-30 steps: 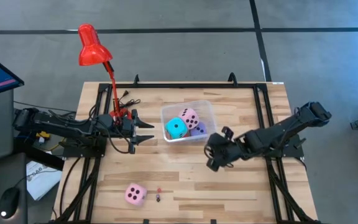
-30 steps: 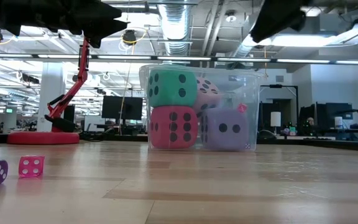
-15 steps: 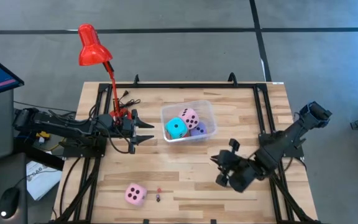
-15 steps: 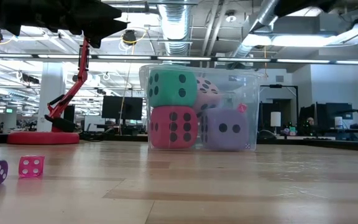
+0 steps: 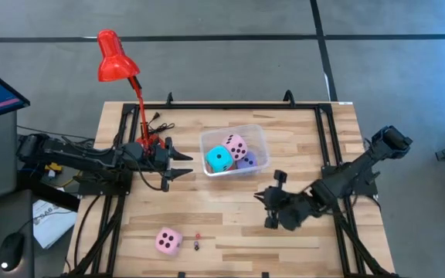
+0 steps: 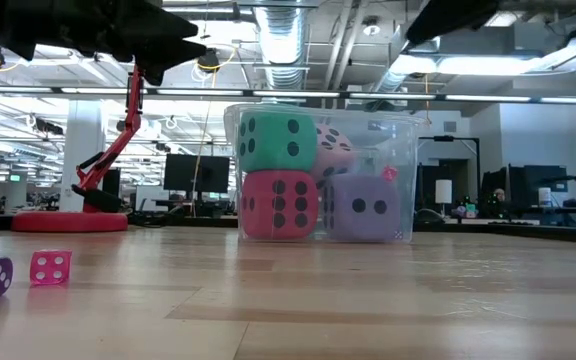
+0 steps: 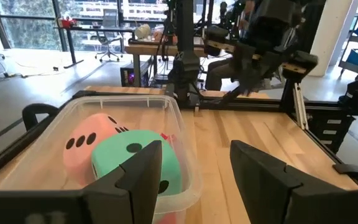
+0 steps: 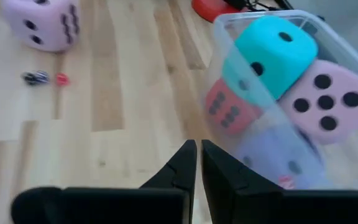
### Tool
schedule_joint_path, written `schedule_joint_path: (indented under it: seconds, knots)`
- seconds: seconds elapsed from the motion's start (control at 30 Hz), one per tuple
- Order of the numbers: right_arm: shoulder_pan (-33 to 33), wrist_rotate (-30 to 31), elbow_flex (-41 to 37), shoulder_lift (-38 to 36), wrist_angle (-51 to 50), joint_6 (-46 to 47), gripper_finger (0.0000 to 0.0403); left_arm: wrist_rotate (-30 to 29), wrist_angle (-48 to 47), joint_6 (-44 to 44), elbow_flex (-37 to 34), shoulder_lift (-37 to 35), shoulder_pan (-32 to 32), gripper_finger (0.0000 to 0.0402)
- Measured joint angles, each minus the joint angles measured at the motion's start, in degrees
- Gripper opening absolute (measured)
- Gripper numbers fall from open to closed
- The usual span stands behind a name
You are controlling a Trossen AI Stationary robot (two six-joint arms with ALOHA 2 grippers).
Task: Pick & Place Dice
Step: Put the small red die into the transparent bin
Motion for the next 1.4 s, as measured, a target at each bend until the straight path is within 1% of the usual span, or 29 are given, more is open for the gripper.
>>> schedule_joint_path:
  seconds: [0.1, 0.2, 0.3, 0.43, 0.63, 0.73, 0.83, 1.0, 1.03, 1.27, 1.33, 1.4]
  knots:
    - [-2.6, -1.8, 0.0, 0.0, 0.0, -3.9, 0.0022, 0.0, 0.0, -1.6, 0.0, 1.3, 0.0, 0.0181]
    - [-4.5, -4.0, 0.0, 0.0, 0.0, -7.3, 0.0022, 0.0, -0.1, -5.2, 0.0, 3.1, -0.1, 0.0181]
    - [-5.9, -5.8, 0.0, 0.0, 0.0, -9.7, 0.0022, 0.0, -0.2, -7.5, 0.0, 5.0, -1.2, 0.0181]
    - [-8.2, -8.4, 0.0, 0.0, 0.7, -12.7, 0.0023, 0.0, 0.0, -7.6, 0.0, 7.5, -4.1, 0.0176]
    - [-14.3, -17.1, 0.0, 0.0, 6.2, -22.1, 0.0022, 0.0, 1.5, -7.6, 0.0, 9.8, -8.4, 0.0159]
    - [-17.4, -18.1, 0.0, 0.0, 7.7, -26.2, 0.0019, -0.1, 2.6, -7.6, 0.0, 10.0, -10.7, 0.0149]
    - [-20.3, -19.4, 0.0, -0.6, 7.8, -28.2, 0.0014, -0.6, 3.1, -7.6, 0.0, 9.8, -13.3, 0.0139]
    - [-24.4, -30.3, 0.0, -2.7, 7.5, -28.2, 0.0006, -0.7, 3.2, -7.6, 0.0, 9.8, -16.5, 0.0123]
    - [-24.9, -31.5, 0.0, -3.5, 7.0, -28.4, 0.0005, -0.7, 3.2, -7.6, 0.0, 9.8, -17.1, 0.012]
    - [-26.0, -31.8, 0.0, -9.3, 4.3, -28.3, 0.0004, -1.0, 4.5, -8.6, 0.0, 9.8, -20.9, 0.0101]
    - [-25.3, -31.8, -1.5, -11.4, 6.4, -27.9, 0.0005, -1.0, 4.7, -8.6, 0.0, 9.8, -21.5, 0.0098]
    - [-24.5, -31.9, -5.2, -13.9, 10.9, -27.9, 0.0004, -1.0, 4.7, -8.6, 0.0, 9.8, -21.9, 0.0095]
